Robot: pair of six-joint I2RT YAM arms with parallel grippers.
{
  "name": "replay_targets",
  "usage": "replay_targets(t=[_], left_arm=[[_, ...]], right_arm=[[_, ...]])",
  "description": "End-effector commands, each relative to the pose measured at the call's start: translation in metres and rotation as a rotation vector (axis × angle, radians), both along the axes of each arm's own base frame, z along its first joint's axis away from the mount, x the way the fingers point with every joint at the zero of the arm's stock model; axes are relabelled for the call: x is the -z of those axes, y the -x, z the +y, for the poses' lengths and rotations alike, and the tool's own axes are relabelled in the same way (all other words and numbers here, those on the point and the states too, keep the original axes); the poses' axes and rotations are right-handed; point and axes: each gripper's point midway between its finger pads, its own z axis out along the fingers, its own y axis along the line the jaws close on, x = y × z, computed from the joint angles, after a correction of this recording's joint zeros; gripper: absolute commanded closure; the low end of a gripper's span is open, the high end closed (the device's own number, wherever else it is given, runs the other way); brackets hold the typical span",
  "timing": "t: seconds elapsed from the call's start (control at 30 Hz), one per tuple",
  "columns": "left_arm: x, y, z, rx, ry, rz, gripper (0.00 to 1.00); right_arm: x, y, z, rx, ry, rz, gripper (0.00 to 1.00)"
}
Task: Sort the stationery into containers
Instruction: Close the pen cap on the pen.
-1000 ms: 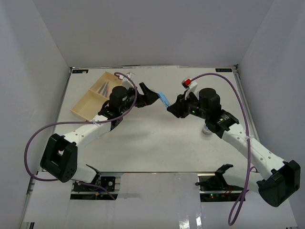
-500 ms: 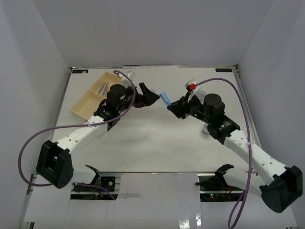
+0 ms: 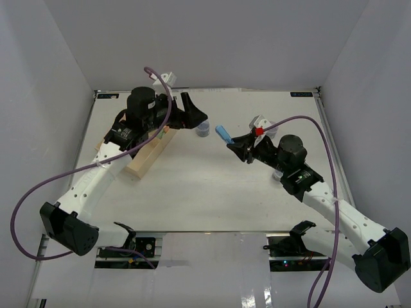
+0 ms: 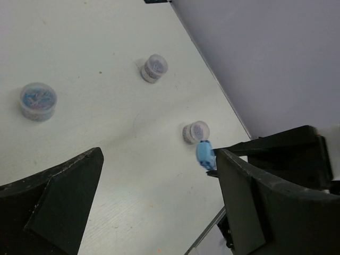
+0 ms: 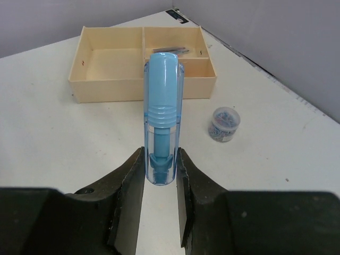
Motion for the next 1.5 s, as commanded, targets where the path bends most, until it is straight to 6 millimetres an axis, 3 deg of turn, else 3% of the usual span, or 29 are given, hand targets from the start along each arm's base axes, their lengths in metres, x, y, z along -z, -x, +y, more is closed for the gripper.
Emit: replay_targets(t=[0.0, 0.03, 0.17, 0.3, 0.67, 0.9, 1.47], left_arm=[[-0.03, 0.018, -0.001, 0.1, -0.042, -0.019, 0.02], [-0.048, 0.019, -0.003, 0.118, -0.032, -0.051, 0.02], [-0.051, 0.024, -0.017, 0.204, -0.015, 0.015, 0.03], [-0.033, 0.028, -0.035, 0.312, 0.007, 0.133, 0.11], [-0.011, 0.023, -0.04, 0.315, -0.015, 0.209, 0.37], [0.003, 0.023, -0.042, 0.314, -0.038, 0.237, 0.43], [0.013, 0.028, -0.047, 0.329, -0.05, 0.267, 0.59]], right_arm=[[-0.029, 0.002, -0.001, -0.022, -0.001, -0.204, 0.83], [-0.031, 0.002, 0.0, -0.027, -0.001, -0.219, 0.83], [-0.036, 0.002, 0.005, -0.054, 0.007, -0.255, 0.85], [-0.036, -0.003, 0.012, -0.075, 0.011, -0.269, 0.85], [-0.038, -0.01, 0.023, -0.111, 0.031, -0.286, 0.85], [-0.038, -0.011, 0.026, -0.124, 0.032, -0.283, 0.86], [-0.036, -0.015, 0.028, -0.122, 0.037, -0.276, 0.87]])
